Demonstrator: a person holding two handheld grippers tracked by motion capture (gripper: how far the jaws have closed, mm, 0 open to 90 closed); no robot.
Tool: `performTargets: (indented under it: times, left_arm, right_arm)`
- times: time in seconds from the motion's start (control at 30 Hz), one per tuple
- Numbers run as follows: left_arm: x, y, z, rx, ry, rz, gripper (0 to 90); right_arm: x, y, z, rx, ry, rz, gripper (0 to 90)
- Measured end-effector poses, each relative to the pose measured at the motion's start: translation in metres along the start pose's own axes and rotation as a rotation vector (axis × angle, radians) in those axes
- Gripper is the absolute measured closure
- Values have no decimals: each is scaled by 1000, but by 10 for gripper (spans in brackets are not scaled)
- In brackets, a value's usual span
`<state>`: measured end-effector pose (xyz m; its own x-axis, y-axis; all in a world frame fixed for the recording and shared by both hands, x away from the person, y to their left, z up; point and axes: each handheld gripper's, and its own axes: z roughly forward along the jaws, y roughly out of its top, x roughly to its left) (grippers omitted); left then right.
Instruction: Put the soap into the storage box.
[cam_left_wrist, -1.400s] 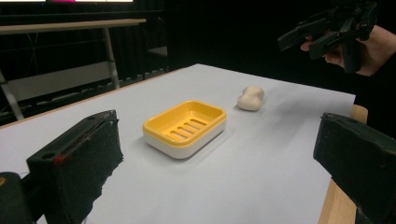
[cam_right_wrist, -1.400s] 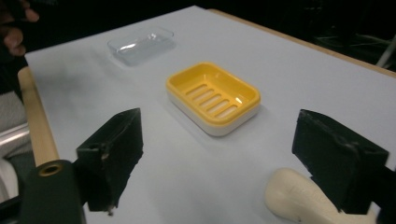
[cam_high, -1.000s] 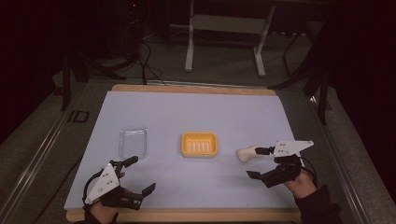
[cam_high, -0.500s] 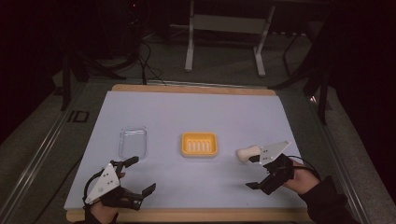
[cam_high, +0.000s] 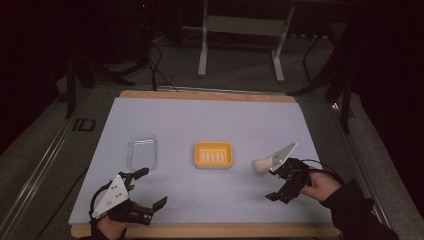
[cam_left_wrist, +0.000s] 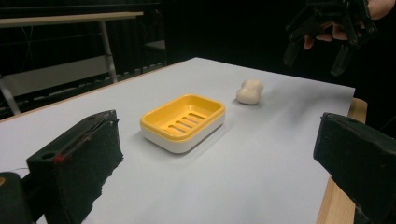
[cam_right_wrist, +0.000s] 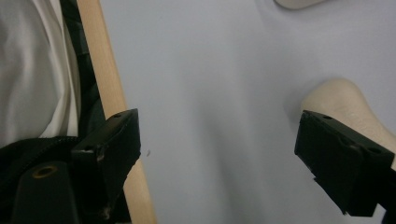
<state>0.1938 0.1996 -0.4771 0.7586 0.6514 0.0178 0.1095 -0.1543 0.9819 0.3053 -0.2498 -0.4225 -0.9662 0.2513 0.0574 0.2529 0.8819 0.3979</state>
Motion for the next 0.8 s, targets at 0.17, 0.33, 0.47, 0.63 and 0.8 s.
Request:
performTargets:
  times: [0.17, 0.33, 0.47, 0.63, 0.8]
  left_arm:
    - [0, 0, 0, 0, -2, 0, 11]
    - [0, 0, 0, 1, -3, -1, 12]
    - [0, 0, 0, 2, -3, -2, 12]
    - [0, 0, 0, 2, -5, -4, 12]
    - [0, -1, 0, 5, -4, -5, 12]
  right_arm:
    - [-4, 1, 1, 74, 45, -3, 130]
    - [-7, 0, 5, 141, 73, -12, 133]
    - [-4, -2, 10, 199, 70, -65, 134]
    - [7, -6, 14, 267, 32, -171, 140]
    - [4, -5, 19, 319, 66, -137, 126]
